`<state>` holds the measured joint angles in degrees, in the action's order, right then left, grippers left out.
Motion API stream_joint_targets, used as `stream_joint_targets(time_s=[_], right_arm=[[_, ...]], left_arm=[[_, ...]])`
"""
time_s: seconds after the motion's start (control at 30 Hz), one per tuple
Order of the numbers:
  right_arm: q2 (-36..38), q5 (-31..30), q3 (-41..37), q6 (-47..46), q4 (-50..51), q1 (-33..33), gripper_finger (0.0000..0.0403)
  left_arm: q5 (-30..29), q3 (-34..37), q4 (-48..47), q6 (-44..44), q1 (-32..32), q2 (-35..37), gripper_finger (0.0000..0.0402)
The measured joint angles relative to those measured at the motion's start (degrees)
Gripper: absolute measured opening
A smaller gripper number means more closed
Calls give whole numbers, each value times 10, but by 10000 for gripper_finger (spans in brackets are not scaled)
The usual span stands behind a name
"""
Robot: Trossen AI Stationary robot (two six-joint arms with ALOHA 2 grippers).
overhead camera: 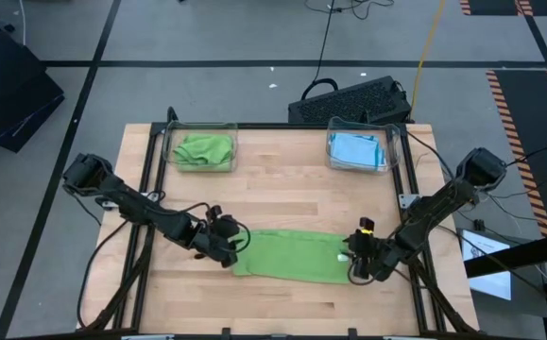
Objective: Fold microfiber towels
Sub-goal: Fold the green microfiber cloth
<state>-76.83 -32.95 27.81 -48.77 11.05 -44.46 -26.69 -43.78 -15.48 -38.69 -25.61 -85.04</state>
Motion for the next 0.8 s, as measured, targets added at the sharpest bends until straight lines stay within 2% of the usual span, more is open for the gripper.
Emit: stream_joint_targets(time_s=[0.17,0.43,0.57,0.8], right_arm=[[-12,0,0,13,0,4,137],[-3,16,0,15,0,24,11],[23,16,0,-16,18,36,12],[43,8,-1,-94,113,51,3]], left_arm=[[1,31,23,-29,3,-1,189],[1,50,28,-49,3,-2,189],[1,50,32,-39,4,-2,189],[-1,50,34,-25,4,-2,189]])
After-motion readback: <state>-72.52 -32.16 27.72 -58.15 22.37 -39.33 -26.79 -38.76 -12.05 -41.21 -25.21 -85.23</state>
